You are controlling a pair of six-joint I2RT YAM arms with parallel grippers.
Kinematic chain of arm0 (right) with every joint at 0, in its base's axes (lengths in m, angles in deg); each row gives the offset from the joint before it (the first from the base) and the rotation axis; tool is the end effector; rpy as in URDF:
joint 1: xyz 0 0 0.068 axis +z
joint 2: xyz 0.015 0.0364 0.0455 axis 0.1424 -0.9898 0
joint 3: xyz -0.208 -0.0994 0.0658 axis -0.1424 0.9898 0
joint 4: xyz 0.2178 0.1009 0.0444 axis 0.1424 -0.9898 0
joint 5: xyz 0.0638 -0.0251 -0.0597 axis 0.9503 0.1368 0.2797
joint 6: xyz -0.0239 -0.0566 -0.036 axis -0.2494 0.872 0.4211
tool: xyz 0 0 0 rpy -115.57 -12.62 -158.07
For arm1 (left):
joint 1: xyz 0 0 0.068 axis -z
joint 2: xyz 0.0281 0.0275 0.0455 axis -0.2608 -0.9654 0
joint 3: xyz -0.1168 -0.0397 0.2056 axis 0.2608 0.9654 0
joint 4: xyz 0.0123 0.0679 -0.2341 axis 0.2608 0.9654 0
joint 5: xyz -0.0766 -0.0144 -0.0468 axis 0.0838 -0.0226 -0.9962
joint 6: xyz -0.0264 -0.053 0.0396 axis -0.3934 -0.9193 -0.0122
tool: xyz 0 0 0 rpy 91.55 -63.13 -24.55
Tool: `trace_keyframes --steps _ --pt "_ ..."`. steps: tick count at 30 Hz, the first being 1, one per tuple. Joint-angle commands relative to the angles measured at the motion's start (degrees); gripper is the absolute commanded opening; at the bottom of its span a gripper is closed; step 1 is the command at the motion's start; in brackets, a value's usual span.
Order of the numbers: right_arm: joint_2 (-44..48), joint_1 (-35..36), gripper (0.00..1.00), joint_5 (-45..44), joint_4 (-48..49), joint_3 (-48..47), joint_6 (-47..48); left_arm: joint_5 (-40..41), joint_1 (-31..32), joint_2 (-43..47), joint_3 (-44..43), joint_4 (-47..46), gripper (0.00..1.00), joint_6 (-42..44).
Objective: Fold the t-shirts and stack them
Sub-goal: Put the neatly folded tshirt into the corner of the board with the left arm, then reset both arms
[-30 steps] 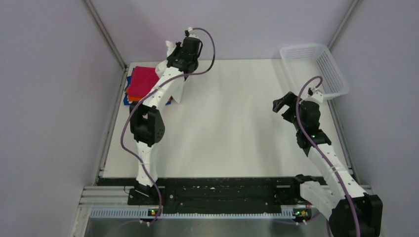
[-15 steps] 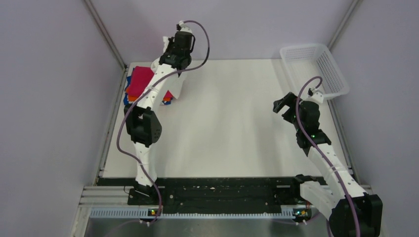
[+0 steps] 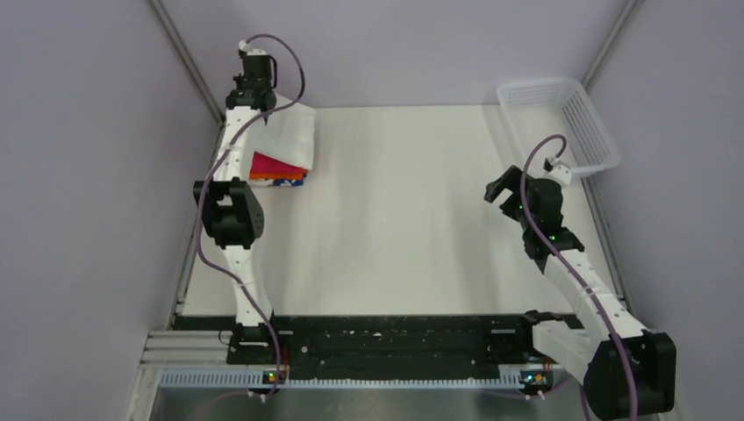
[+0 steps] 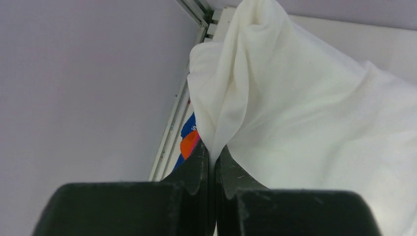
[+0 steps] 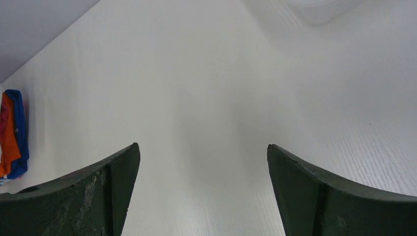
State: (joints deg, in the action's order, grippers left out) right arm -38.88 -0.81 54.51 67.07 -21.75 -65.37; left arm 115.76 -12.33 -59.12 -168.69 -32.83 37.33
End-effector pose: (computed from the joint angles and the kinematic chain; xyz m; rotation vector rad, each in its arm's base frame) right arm 0.2426 0.0217 0.2243 0.5538 1.9142 0.2980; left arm 0.4708 0.0097 0.3137 -0.1937 2.0919 0.6574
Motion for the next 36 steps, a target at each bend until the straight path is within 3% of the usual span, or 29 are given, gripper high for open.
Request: trace_keyframes --steps 1,8,9,10,12,13,17,21,25,29,36 --pt "-0.7 0.1 0.99 -2.1 0.4 -1.3 1.1 -10.7 -5.5 -2.9 -1.3 -0.9 0.0 -5.4" --pt "-2.2 0.1 0.99 -2.9 0.0 -1.7 1.3 -9.2 -7.9 -5.7 -1.3 -3.0 0.0 -9.6" --pt "-2.5 0.1 0.99 -2.9 -0.1 -1.9 1.3 -9.3 -8.3 -5.8 -1.4 -3.0 0.08 -10.4" --pt "-2.7 0.1 0.99 -3.0 -0.2 -1.9 1.3 -9.6 -8.7 -5.7 -1.5 -2.9 0.29 -11.0" --pt "-2.8 0.1 0.99 -3.1 -0.4 -2.1 1.2 -9.5 -9.1 -5.0 -1.6 -2.6 0.91 -12.2" --pt "-2.7 0.1 0.99 -3.0 -0.5 -2.1 1.0 -9.1 -9.1 -4.3 -1.5 -2.4 0.98 -12.7" --pt "-1.7 0.1 0.99 -3.0 -1.4 -1.9 0.3 -9.2 -9.1 -0.7 -1.3 -1.0 0.99 -16.4" --pt "-0.1 0.1 0.99 -2.9 -3.1 -1.7 -0.8 -16.6 -8.9 6.8 3.9 0.1 0.99 -21.2" --pt "2.7 0.1 0.99 -1.5 -6.6 -1.7 -1.9 -25.1 -8.3 18.0 18.8 -7.0 0.98 -25.7" --pt "6.5 0.2 0.99 -0.7 -11.1 -1.5 -3.3 -28.0 -4.9 29.0 32.9 -12.5 0.99 -28.7" --pt "13.6 0.2 0.99 2.7 -17.5 2.6 -3.9 -28.3 9.4 50.0 63.0 -24.4 0.99 -33.9"
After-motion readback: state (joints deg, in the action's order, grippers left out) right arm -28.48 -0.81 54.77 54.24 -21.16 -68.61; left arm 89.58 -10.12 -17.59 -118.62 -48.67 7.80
